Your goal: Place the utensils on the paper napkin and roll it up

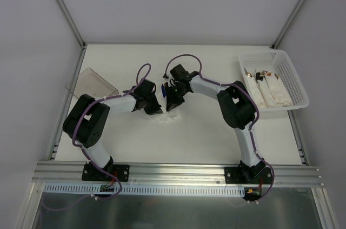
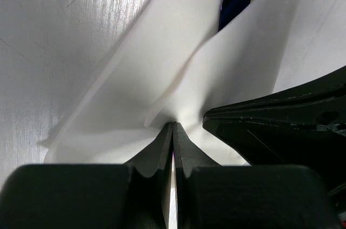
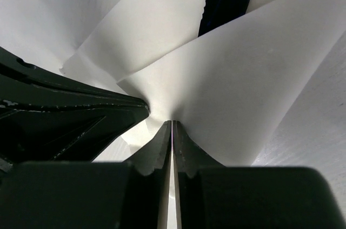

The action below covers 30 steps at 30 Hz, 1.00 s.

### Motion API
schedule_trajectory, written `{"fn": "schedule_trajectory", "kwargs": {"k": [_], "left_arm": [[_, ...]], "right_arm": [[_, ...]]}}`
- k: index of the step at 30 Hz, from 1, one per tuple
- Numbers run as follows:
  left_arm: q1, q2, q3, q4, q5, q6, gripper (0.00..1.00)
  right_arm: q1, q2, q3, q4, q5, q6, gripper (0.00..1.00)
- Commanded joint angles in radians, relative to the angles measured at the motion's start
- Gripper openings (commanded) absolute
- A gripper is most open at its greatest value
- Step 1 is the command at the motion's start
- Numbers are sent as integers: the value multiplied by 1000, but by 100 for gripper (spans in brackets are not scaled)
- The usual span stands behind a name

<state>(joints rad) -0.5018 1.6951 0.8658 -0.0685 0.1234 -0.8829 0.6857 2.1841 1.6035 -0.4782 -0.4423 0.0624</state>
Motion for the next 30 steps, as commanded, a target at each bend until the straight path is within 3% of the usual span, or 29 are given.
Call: {"fn": "schedule_trajectory", "kwargs": {"k": [1, 10, 17, 22, 30], "left_arm": [[14, 9, -30, -99, -42, 21, 0], [16, 9, -30, -100, -44, 19, 0], [16, 11, -27, -99, -34, 25, 0], [16, 8, -25, -97, -34, 25, 0], [16, 14, -24, -96, -31, 25, 0]], "right_arm": [[-2, -23, -22, -65, 100, -22, 6], [2, 19, 19, -152, 168, -55, 6], [-3, -79, 4, -103, -4, -53, 18], [-18, -139, -8, -37, -134, -4, 15], [-37, -144, -47, -5, -115, 27, 12]]}}
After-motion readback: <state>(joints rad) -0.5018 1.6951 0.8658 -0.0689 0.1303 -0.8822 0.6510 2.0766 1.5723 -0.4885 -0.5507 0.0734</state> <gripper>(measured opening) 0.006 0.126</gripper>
